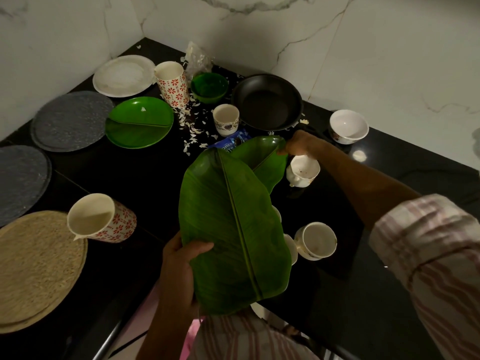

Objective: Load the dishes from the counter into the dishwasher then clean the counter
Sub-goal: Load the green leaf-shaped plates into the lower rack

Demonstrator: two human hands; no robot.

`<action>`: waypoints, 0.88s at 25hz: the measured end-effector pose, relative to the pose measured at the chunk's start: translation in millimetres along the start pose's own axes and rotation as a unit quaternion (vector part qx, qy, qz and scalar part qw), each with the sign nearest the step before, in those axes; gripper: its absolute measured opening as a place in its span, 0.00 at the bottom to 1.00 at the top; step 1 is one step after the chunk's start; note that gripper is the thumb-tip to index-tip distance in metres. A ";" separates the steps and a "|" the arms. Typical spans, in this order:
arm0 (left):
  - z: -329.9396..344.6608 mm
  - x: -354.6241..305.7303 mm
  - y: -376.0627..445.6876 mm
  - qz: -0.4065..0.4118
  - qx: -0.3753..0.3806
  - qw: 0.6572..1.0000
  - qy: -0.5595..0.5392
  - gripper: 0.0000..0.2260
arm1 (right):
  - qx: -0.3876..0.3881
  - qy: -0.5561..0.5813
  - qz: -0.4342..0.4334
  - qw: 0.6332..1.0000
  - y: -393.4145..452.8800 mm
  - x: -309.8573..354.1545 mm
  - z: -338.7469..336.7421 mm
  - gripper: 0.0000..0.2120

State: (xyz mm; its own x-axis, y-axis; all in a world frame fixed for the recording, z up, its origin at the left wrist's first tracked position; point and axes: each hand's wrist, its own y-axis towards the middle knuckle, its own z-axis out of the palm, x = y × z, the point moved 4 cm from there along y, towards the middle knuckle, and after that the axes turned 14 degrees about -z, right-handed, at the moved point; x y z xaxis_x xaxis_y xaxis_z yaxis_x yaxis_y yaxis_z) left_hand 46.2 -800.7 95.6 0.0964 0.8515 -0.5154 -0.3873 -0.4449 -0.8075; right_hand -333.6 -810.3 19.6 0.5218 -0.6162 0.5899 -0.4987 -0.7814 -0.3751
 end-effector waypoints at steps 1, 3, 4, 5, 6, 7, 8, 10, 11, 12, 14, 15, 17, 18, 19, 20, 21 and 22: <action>-0.5 0.5 -1.0 -0.001 0.004 1.000 -0.001 0.27 | 0.000 0.033 0.007 0.999 -1.0 -1.3 -2.1 0.08; -4.8 1.4 0.1 0.007 -0.001 1.000 0.011 0.32 | -0.002 0.097 0.017 0.995 -4.9 3.1 -8.2 0.05; -6.6 1.7 0.4 0.011 -0.001 1.000 0.016 0.32 | -0.006 0.122 0.026 0.992 -8.2 6.6 -11.9 0.05; -8.4 2.3 0.7 0.013 -0.002 1.000 0.017 0.33 | -0.010 0.137 0.035 0.990 -11.6 9.0 -16.0 0.05; -10.2 3.0 2.2 0.011 -0.004 1.000 0.019 0.33 | -0.009 0.147 0.042 0.988 -16.2 12.1 -19.7 0.03; -12.3 4.2 3.5 0.010 -0.008 1.000 0.020 0.34 | -0.006 0.157 0.037 0.987 -20.4 14.9 -22.8 0.03; -13.9 4.2 4.4 0.014 -0.009 1.000 0.016 0.32 | -0.005 0.167 0.028 0.986 -26.0 18.5 -25.6 0.05; -13.5 1.5 4.1 0.030 -0.001 0.999 0.012 0.20 | -0.023 0.194 -0.001 0.981 -34.8 24.1 -32.1 0.08; -12.2 0.3 3.5 0.033 0.003 0.999 0.018 0.16 | -0.040 0.206 -0.022 0.978 -39.9 27.0 -37.1 0.09; -11.0 -0.2 3.0 0.036 0.005 0.999 0.024 0.15 | -0.061 0.210 -0.048 0.975 -46.7 31.0 -43.1 0.08; -7.7 -2.2 0.8 0.050 0.017 0.998 0.026 0.12 | -0.128 0.149 -0.119 0.973 -62.2 38.3 -60.9 0.05; -6.4 -2.4 -0.6 0.054 0.022 0.998 0.028 0.11 | -0.173 0.092 -0.161 0.967 -72.6 42.8 -71.9 0.04; -5.1 -2.3 -0.6 0.054 0.027 0.998 0.026 0.11 | -0.290 -0.004 -0.233 0.928 -102.4 53.9 -97.1 0.05; -4.9 -2.0 -0.2 0.055 0.029 0.998 0.026 0.13 | -0.363 -0.021 -0.261 0.894 -120.7 59.2 -112.6 0.04; -4.1 -1.9 -0.2 0.054 0.031 0.998 0.029 0.16 | -0.441 -0.018 -0.285 0.851 -140.3 63.1 -129.5 0.04; -3.4 -0.9 0.8 0.051 0.031 0.998 0.032 0.18 | -0.506 -0.003 -0.303 0.808 -159.7 66.3 -147.8 0.04; -1.9 -0.5 0.6 0.050 0.033 0.998 0.036 0.18 | -0.542 0.022 -0.315 0.779 -173.2 66.5 -162.8 0.04; 0.5 -0.4 0.0 0.051 0.041 0.997 0.035 0.17 | -0.542 0.056 -0.325 0.773 -183.4 68.8 -173.5 0.04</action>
State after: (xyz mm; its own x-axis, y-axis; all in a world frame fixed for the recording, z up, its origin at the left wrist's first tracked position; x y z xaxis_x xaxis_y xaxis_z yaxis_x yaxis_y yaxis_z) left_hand 45.7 -800.9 96.0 0.1161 0.7802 -0.6146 -0.4722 -0.5011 -0.7252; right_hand -326.4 -692.4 253.0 0.8724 -0.0685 0.4839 -0.4760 -0.3439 0.8094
